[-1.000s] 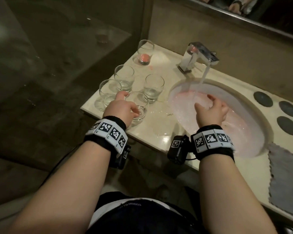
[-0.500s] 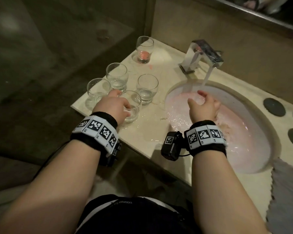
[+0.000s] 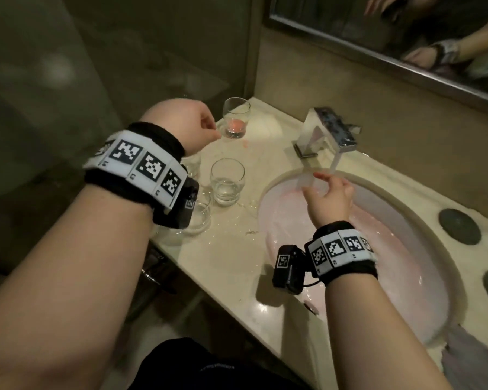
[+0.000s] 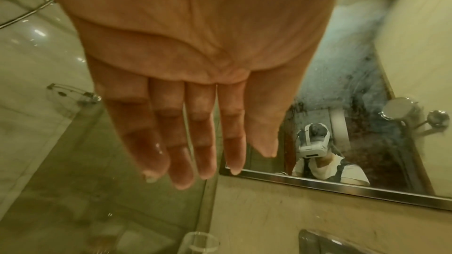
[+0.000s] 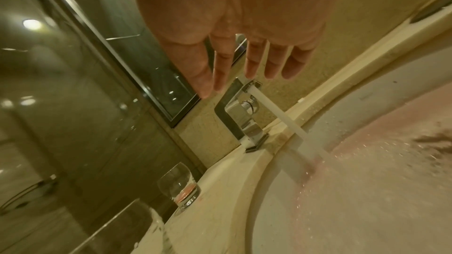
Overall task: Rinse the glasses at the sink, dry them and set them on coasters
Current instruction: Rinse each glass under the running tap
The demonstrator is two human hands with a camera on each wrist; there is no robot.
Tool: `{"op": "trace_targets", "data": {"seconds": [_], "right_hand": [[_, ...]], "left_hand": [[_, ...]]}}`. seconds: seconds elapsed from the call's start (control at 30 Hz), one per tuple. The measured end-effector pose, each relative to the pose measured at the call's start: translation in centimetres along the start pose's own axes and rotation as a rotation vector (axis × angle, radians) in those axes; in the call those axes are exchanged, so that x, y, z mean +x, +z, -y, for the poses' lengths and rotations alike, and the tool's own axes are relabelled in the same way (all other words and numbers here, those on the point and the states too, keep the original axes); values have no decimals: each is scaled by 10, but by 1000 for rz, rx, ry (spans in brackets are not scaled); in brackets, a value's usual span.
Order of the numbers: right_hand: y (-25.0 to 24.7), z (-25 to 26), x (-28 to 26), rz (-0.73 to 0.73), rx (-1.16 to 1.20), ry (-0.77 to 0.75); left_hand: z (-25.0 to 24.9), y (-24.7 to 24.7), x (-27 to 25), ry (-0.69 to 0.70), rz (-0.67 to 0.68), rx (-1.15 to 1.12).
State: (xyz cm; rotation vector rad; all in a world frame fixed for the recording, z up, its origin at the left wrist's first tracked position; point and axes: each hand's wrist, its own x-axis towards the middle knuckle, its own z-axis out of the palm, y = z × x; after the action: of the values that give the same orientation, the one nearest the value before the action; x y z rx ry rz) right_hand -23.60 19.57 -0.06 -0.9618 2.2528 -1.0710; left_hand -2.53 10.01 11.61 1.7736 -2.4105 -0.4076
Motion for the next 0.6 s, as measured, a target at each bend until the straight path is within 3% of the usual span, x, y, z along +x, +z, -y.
{"op": "trace_targets", "data": {"seconds": [0.3,0.6], "right_hand": [[-12,20,38,140,-93,-147],[4,25,71,178,-169,-125]], "left_hand": [[-15,-36,86,46,-48,4],[-33,-17,195,143,235,378]]}}
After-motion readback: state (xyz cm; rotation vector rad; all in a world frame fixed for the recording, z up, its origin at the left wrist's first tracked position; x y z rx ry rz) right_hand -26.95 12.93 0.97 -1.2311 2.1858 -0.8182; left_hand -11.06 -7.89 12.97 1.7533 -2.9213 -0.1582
